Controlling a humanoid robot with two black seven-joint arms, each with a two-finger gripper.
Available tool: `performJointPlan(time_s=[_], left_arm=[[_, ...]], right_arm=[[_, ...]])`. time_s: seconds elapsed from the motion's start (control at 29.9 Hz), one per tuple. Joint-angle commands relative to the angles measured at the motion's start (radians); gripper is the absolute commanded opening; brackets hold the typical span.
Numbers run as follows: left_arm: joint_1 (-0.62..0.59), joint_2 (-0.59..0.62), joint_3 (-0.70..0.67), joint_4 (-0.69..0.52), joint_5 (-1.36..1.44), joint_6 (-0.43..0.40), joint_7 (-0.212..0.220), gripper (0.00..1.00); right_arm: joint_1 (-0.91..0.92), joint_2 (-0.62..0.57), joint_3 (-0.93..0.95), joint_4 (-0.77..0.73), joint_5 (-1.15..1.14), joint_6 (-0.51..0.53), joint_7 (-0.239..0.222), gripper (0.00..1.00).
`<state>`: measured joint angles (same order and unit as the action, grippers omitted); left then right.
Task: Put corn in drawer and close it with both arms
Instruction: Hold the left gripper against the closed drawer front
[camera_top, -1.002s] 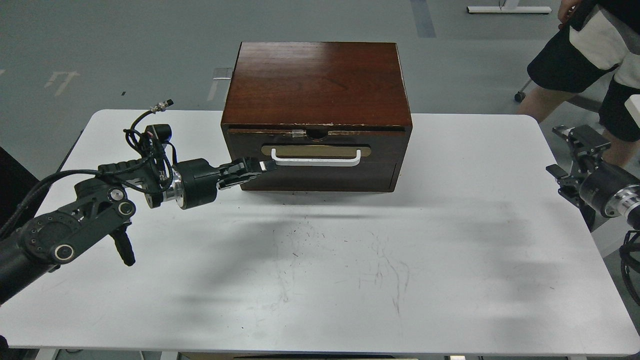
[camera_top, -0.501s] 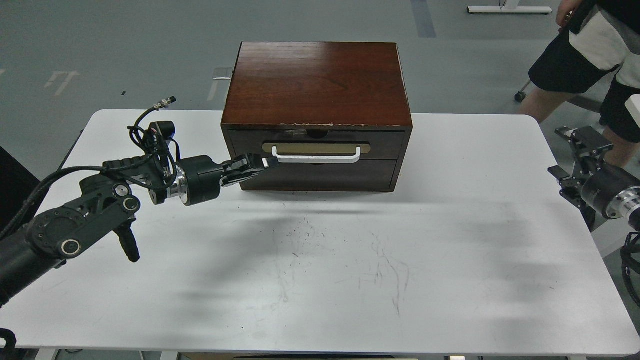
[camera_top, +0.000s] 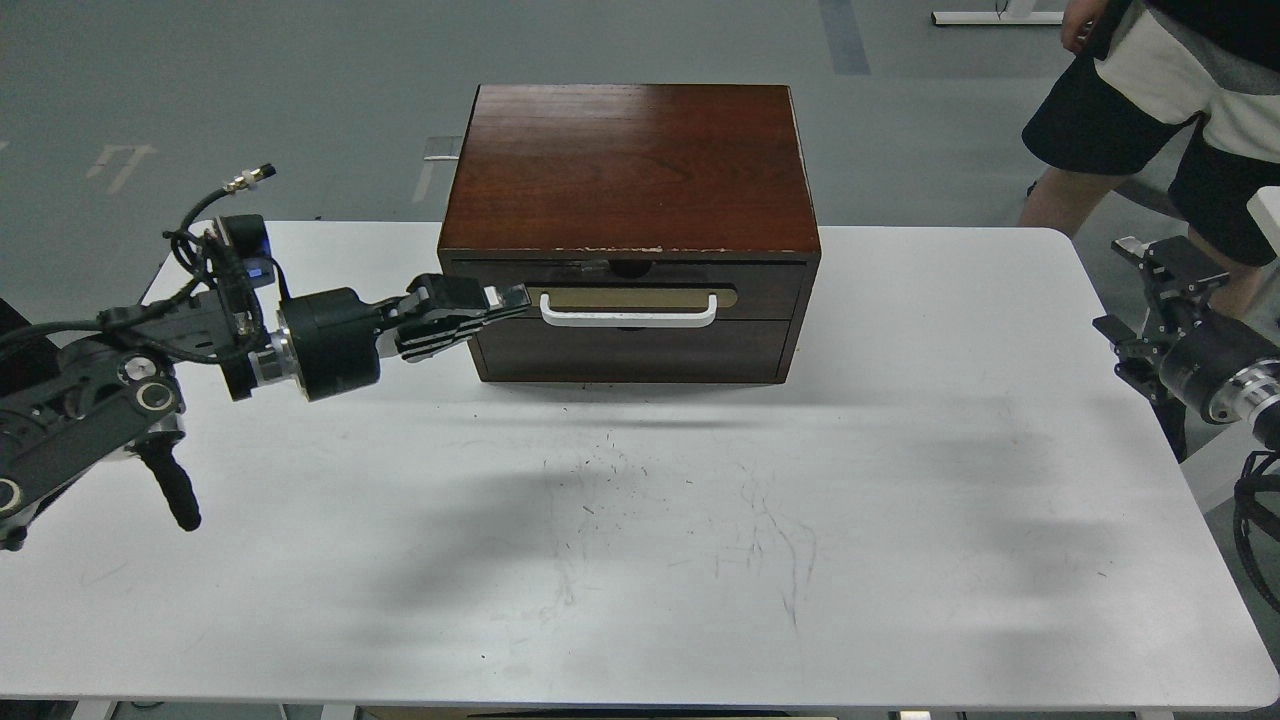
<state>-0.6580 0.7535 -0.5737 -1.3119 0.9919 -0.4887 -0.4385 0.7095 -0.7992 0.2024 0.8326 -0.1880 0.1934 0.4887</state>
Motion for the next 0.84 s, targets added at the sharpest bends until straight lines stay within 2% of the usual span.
performJointPlan(time_s=[0.0,0.27,0.43,0.6,0.74,0.8], left_arm=[[0.015,0.075,-0.006,-0.013,-0.252,0.000,-0.044,1.00],[0.096,0.142,-0.110,0.006,-0.489,0.000,-0.050,1.00],[0.169,0.127,-0.153,0.039,-0.573,0.000,-0.050,1.00],[0.181,0.078,-0.160,0.097,-0.628,0.000,-0.050,1.00],[0.208,0.008,-0.204,0.158,-0.648,0.000,-0.002,1.00],[0.216,-0.023,-0.224,0.181,-0.648,0.000,0.007,1.00]], right_arm=[[-0.002,0.020,0.058,0.000,0.005,0.000,0.000,1.00],[-0.004,0.084,0.141,-0.003,0.056,-0.002,0.000,1.00],[-0.004,0.153,0.153,-0.004,0.148,-0.041,0.000,1.00],[-0.005,0.199,0.166,-0.004,0.148,-0.064,0.000,1.00],[-0.005,0.221,0.164,0.005,0.148,-0.061,0.000,1.00],[-0.010,0.222,0.164,0.005,0.148,-0.060,0.000,1.00]])
